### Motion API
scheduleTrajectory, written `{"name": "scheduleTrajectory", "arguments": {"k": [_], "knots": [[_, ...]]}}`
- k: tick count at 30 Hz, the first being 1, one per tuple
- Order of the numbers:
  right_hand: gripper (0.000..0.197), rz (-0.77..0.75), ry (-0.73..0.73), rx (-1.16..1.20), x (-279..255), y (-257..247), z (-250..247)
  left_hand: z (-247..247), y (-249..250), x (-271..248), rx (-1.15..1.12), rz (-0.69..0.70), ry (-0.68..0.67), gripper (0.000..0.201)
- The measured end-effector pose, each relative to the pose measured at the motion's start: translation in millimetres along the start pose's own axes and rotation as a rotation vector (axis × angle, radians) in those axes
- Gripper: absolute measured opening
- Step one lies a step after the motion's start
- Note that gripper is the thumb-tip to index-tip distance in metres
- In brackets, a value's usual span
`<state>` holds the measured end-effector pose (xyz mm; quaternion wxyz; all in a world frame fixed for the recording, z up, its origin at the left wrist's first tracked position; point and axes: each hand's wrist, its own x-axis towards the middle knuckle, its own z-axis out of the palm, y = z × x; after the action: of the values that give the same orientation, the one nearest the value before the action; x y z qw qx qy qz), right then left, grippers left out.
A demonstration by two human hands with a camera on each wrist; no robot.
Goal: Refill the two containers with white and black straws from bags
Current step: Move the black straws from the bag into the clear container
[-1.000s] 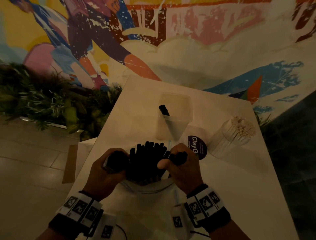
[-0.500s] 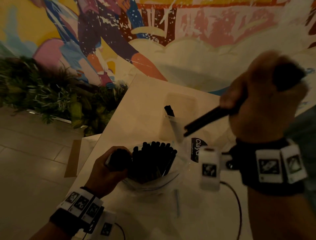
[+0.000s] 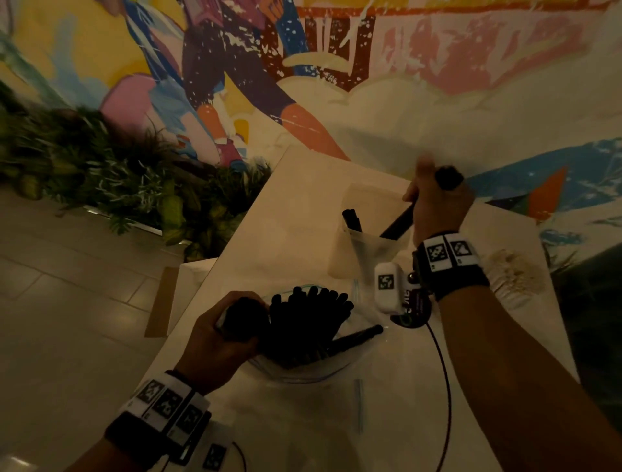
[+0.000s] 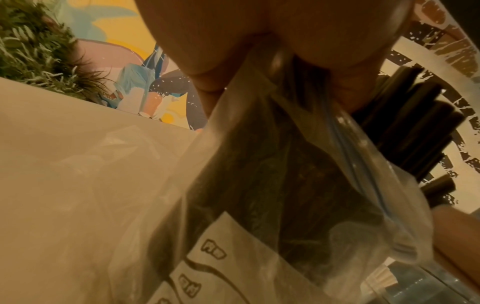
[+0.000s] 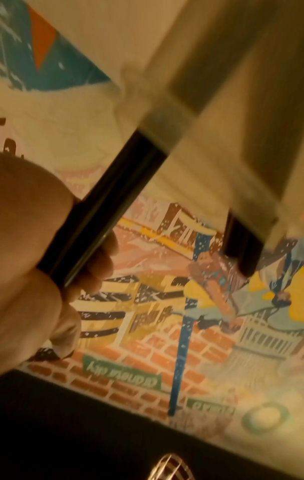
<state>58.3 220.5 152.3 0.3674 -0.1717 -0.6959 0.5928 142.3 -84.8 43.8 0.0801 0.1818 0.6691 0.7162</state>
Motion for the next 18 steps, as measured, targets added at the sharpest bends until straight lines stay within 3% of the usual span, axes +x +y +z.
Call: {"name": "scheduleTrajectory", "arguments": {"k": [4,9,13,16,18], "knots": [[0.049,0.024,-0.026,-0.108,2.4,32.3,-7.4,0.5,0.9,0.5,0.007,0.001,0.012,0.034],[0.047,0.072,-0.112,-0.477,-0.4,43.4,-15.4,-0.8,-2.3,3.1,0.016,-0.023,0.014,0.035],[0.086,0.251,-0.383,-0.771,-8.0,62.5,-23.3,-1.3,-3.7,4.0,0.000,-0.035,0.005,0.037],[0.112,0.381,-0.378,-0.681,-18.3,64.3,-30.3,-1.5,-2.1,4.4,0.017,-0.032,0.003,0.037],[0.118,0.380,-0.347,-0.635,-26.8,57.0,-36.7,-1.5,-1.6,4.9,0.036,-0.028,-0.007,0.036]]}}
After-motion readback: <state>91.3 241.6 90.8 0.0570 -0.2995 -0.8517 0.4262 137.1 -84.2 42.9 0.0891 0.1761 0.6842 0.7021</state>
